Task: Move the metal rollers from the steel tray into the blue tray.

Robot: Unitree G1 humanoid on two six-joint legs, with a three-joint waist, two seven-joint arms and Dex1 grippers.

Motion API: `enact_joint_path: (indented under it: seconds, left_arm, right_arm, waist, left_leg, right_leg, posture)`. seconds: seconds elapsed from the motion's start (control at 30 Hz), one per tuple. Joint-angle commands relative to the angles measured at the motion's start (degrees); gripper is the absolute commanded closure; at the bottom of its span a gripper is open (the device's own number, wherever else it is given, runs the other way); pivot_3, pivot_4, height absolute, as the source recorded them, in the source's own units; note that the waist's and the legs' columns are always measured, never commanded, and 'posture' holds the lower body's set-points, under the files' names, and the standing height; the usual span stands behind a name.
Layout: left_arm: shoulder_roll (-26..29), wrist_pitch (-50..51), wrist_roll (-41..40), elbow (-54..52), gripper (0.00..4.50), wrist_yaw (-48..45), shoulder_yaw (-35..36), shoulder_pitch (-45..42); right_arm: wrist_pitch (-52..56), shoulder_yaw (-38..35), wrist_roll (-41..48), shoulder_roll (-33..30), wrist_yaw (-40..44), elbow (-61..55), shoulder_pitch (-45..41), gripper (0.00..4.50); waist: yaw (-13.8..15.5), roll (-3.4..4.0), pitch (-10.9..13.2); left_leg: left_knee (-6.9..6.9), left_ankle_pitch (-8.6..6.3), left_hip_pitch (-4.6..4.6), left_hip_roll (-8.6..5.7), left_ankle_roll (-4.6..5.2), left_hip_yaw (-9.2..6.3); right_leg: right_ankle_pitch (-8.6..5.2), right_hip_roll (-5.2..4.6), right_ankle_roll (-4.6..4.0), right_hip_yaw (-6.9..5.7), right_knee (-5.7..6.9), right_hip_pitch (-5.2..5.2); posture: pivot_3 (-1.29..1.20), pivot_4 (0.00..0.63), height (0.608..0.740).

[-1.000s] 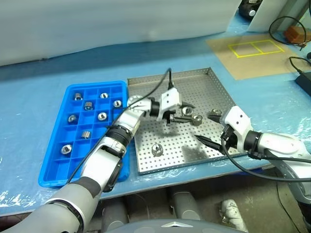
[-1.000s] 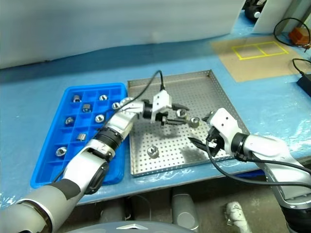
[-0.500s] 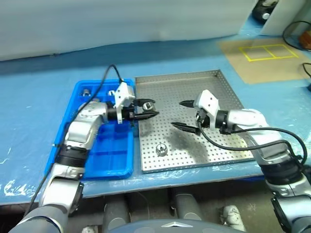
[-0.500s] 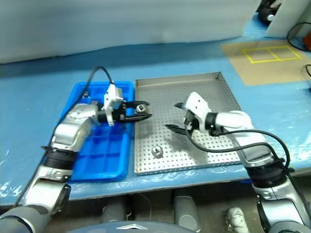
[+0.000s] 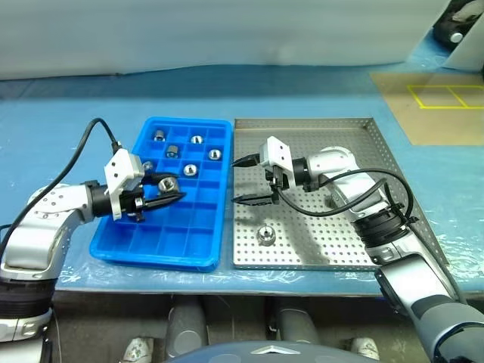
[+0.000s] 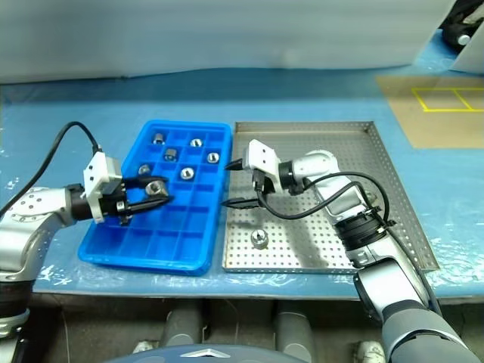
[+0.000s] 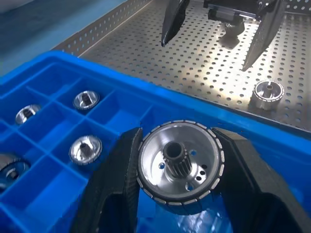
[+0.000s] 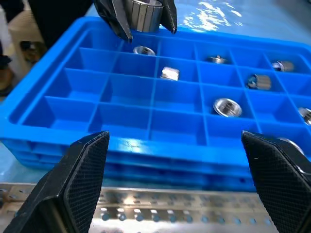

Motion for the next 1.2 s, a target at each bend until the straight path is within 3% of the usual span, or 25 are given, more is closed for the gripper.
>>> enact_joint_path:
  seconds: [0.03,0.3,0.77,0.8,0.9,1.2]
  left_arm:
    - [2.44,-1.58,-0.06,-2.45,2.64,-0.92,4.07,6.95]
    - [3.01,-4.88,1.62,-0.75,2.64,0.39,5.4,14.17]
    - [3.28,-6.51,2.16,2.5,2.64,-0.96,0.79,12.36]
    - [3.21,-6.93,2.58,3.21,1.91,-0.73,0.85,11.86]
    - [3.04,-7.75,4.65,4.54,1.02,1.06,0.31,10.29]
    - [2.56,-10.51,6.35,5.94,1.02,1.87,-1.92,4.54]
  right_arm:
    - [-3.02,0.42,-0.47,1.36,2.51,1.45,-2.1,0.0]
    - [-5.26,-0.06,-2.09,3.03,4.4,4.72,-3.25,0.0]
    - [-5.7,-1.47,-3.23,2.28,3.59,4.75,-2.57,0.0]
    - [-5.61,-1.54,-3.16,2.24,3.49,4.63,-2.51,0.0]
    - [-5.4,-1.66,-2.95,2.22,3.3,4.33,-2.44,0.0]
    - [-5.4,-2.02,-3.02,2.1,2.84,4.34,-2.55,0.0]
  waist:
    - [0.11,0.0,0.0]
    - [1.8,-0.05,0.0]
    - [1.68,-0.06,-0.01]
    - [1.67,-0.06,-0.01]
    - [1.62,-0.06,-0.01]
    - [1.57,-0.07,-0.01]
  left_leg:
    - [-0.03,0.0,0.0,-0.01,0.0,0.0]
    - [-0.15,0.12,-0.01,0.19,-0.2,-0.01]
    - [-0.14,0.19,0.02,0.31,-0.32,-0.01]
    - [-0.14,0.2,0.02,0.31,-0.33,-0.01]
    - [-0.13,0.23,0.05,0.32,-0.38,-0.01]
    - [-0.07,0.29,0.16,0.34,-0.48,-0.01]
  right_leg:
    - [0.0,0.0,0.0,0.0,-0.01,-0.01]
    - [0.0,0.14,0.0,-0.08,0.02,-0.08]
    - [0.0,0.28,-0.04,-0.06,0.13,-0.14]
    - [0.0,0.28,-0.04,-0.06,0.15,-0.14]
    - [0.0,0.29,-0.06,-0.06,0.24,-0.16]
    - [-0.07,0.3,-0.16,-0.03,0.55,-0.18]
  posture:
    - [0.16,0.15,0.74]
    - [0.18,0.15,0.74]
    - [0.14,0.15,0.74]
    - [0.14,0.15,0.74]
    - [0.13,0.15,0.74]
    - [0.11,0.15,0.74]
